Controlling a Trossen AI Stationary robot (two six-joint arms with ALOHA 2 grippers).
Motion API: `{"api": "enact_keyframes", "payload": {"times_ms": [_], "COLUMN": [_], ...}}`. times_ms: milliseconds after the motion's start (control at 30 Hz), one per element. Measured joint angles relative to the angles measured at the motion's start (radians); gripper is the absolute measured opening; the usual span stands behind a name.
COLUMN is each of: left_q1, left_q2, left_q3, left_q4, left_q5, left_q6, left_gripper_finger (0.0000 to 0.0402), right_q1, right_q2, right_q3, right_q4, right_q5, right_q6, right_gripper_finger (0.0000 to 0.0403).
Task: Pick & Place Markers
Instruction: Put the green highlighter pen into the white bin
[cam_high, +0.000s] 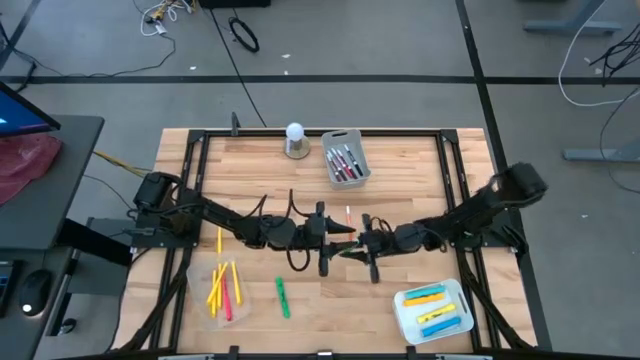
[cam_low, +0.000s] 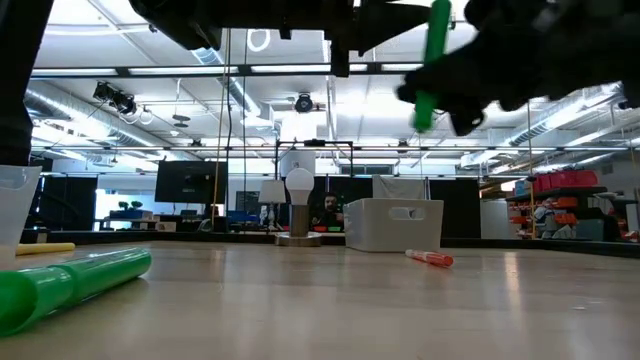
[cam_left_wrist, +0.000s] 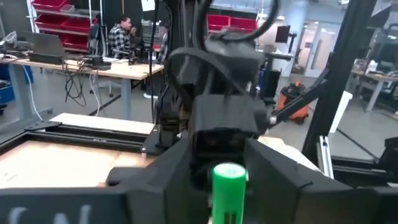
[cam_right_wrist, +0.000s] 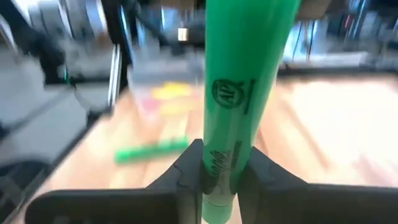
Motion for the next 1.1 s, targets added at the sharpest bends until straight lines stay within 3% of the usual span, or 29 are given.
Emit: {"api": "enact_keyframes", "payload": {"times_ms": [133,233,333,433,533,700,867,1100], "left_q1": [-0.011,-0.016,-0.024,-0.031,-0.036,-0.043,-0.043,-0.042], "left_q2": [0.0,0.0,0.0,0.0,0.0,0.0,0.0,0.0], "left_q3": [0.0,0.0,0.0,0.0,0.0,0.0,0.0,0.0], "left_q4": [-0.015,-0.018,-0.034,-0.073,-0.097,-0.122,-0.13,-0.13], "left_q5": [-0.025,-0.032,-0.04,-0.062,-0.075,-0.075,-0.076,-0.079], "left_q6": [0.008,0.027,0.036,0.038,0.038,0.035,0.037,0.038], "left_gripper_finger": [0.0197,0.0211,0.0214,0.0212,0.0206,0.0197,0.0195,0.0195], "right_q1": [0.065,0.151,0.259,0.354,0.435,0.54,0.581,0.596], "right_q2": [-0.196,-0.306,-0.335,-0.328,-0.318,-0.272,-0.192,-0.09], "right_q3": [0.056,0.184,0.326,0.411,0.41,0.366,0.317,0.285], "right_q4": [-0.501,-0.965,-1.337,-1.533,-1.608,-1.655,-1.587,-1.518], "right_q5": [0.042,0.006,-0.038,-0.133,-0.237,-0.305,-0.375,-0.434], "right_q6": [0.105,0.267,0.445,0.613,0.781,0.954,0.927,0.836], "right_gripper_finger": [0.0053,0.0053,0.0053,0.0053,0.0053,0.0053,0.0054,0.0103]}}
